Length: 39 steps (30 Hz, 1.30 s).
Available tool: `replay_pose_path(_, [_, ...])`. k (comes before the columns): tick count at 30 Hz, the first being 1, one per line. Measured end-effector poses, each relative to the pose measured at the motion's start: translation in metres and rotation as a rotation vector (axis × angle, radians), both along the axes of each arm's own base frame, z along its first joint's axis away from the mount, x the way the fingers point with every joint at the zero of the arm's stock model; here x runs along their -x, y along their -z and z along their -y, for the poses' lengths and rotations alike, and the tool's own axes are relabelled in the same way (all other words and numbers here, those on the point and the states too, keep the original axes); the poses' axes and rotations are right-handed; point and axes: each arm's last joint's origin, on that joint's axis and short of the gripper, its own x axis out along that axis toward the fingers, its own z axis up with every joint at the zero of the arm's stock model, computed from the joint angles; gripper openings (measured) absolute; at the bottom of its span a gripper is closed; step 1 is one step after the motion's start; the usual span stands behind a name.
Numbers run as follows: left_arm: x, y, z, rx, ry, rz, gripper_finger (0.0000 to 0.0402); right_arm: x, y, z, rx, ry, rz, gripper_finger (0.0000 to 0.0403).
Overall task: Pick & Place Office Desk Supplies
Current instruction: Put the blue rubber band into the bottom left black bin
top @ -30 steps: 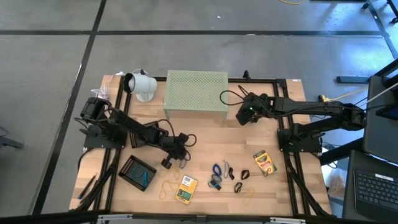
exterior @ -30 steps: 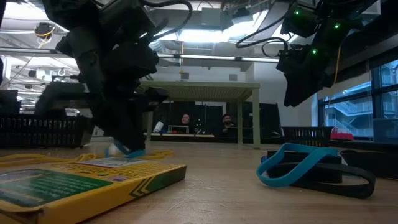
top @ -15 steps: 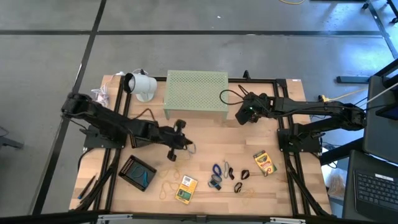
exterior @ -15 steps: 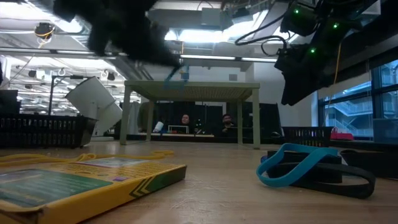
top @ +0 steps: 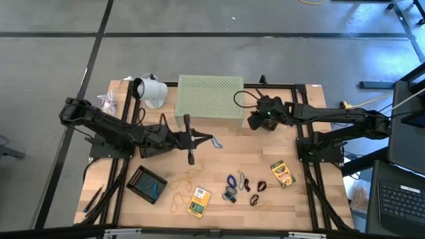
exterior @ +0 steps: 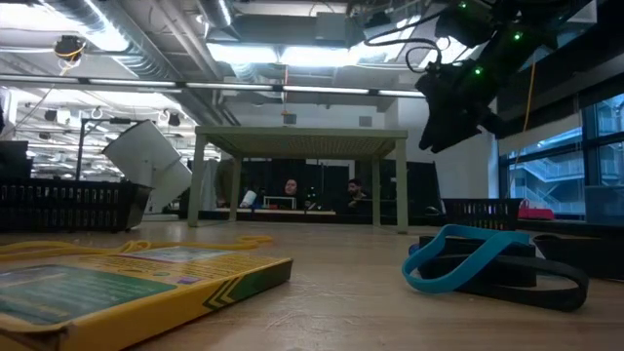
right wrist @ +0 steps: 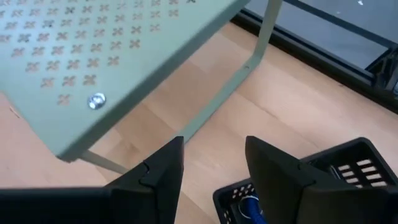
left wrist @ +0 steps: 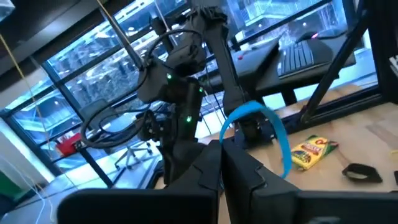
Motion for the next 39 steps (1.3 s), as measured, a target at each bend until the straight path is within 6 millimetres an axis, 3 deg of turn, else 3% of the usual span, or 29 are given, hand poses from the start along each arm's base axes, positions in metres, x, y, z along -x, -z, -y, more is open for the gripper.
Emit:
replay_pose_path(3, [0.002, 0.001, -0.002, -0.005, -0.057, -0.033, 0.0002, 0.0, 0.0, 0.0, 0.004, -0.005, -0.005, 0.0176])
replay_pose_path(8, [0.011, 0.013, -0.007, -0.028, -0.307, -0.182, 0.0003, 0.0, 0.0, 0.0, 0.015, -0.016, -0.014, 0.0176])
replay_pose_path(15, [0.041, 0.033, -0.009, -0.008, -0.572, -0.397, 0.0003, 0.0, 0.0, 0.0, 0.024, -0.028, -0.023, 0.0176])
replay_pose_path(28, [0.112, 0.047, -0.024, 0.451, -0.603, -0.78, 0.0001, -0.001, -0.002, 0.001, 0.05, -0.02, -0.006, 0.0176])
replay_pose_path(39, [0.148, 0.035, -0.009, 0.985, -0.262, -1.073, 0.0002, -0.001, -0.002, 0.002, 0.063, -0.007, -0.005, 0.0176])
